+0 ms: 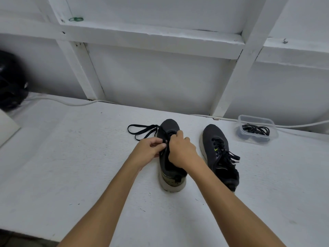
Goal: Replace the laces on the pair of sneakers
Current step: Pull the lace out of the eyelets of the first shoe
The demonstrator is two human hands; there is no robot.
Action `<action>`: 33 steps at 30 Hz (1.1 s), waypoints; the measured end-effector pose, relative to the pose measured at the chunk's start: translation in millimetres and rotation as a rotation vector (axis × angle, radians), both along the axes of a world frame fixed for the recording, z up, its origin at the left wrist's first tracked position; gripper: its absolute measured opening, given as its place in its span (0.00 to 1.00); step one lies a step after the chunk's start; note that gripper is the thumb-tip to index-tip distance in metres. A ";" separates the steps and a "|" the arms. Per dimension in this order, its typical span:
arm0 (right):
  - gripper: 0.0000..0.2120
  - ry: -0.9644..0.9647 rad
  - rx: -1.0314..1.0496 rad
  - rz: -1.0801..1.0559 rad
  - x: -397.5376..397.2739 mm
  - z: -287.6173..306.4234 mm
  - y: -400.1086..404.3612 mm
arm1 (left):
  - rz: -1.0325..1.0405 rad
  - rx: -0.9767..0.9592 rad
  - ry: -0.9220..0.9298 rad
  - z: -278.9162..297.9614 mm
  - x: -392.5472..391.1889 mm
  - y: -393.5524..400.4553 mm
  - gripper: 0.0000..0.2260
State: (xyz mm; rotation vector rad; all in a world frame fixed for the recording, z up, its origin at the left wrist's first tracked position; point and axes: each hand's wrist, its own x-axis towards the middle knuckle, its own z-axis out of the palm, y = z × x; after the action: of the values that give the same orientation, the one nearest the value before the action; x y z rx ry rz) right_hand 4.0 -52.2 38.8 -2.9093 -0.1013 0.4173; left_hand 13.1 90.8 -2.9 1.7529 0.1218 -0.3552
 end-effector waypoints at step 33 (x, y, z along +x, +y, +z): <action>0.05 0.015 0.241 -0.057 6.9 -9.6 -12.6 | -0.119 0.463 -0.308 7.8 2.6 -4.0 0.06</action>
State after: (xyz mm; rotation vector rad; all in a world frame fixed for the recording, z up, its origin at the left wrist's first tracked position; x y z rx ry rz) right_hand 10.9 -64.8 29.2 -2.6654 -0.0614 0.3880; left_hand 15.7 86.8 4.9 2.2575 -0.1341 -0.1427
